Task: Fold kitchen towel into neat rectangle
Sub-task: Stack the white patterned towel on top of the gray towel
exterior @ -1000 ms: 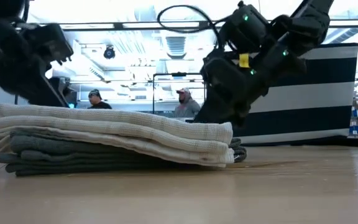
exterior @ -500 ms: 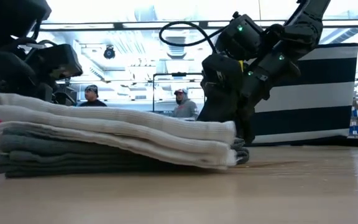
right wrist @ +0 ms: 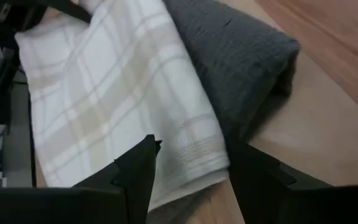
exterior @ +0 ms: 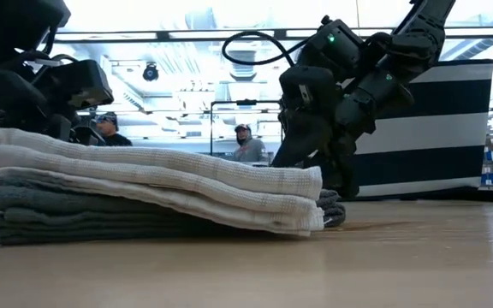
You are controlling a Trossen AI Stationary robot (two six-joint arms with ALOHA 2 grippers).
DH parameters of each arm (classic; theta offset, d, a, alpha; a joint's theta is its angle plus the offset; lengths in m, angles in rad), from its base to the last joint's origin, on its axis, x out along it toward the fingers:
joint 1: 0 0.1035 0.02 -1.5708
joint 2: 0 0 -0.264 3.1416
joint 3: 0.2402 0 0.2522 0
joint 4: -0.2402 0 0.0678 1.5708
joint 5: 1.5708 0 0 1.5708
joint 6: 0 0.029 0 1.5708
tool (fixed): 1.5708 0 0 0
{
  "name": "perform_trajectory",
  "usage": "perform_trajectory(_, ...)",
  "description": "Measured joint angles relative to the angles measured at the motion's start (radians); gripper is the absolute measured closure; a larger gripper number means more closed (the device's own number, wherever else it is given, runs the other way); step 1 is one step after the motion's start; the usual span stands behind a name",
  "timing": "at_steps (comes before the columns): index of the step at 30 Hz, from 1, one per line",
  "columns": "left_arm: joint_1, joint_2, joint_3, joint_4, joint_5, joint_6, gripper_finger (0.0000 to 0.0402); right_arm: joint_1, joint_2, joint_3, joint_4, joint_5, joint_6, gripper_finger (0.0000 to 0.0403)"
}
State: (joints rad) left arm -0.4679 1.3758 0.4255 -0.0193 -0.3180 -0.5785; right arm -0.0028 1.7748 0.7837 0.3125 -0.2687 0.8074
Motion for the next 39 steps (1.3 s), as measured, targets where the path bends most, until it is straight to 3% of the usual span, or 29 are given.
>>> perform_trajectory(14, 0.0, 0.0, 0.0, 0.001, -0.001, -0.01, 0.0238, 0.011, -0.07, 0.0, 0.086, -0.07, -0.042, 0.0219)
perform_trajectory(31, 0.0, 0.001, 0.0, 0.005, -0.003, 0.01, 0.0238, 0.011, 0.021, 0.003, 0.101, -0.045, 0.023, 0.022)
perform_trajectory(35, -0.001, 0.001, 0.0, 0.006, -0.014, 0.055, 0.0238, 0.011, 0.019, 0.016, 0.139, -0.057, 0.023, 0.0241)
perform_trajectory(39, -0.001, 0.001, -0.001, 0.009, -0.026, 0.098, 0.0238, 0.012, 0.025, 0.024, 0.135, -0.068, 0.032, 0.0296)
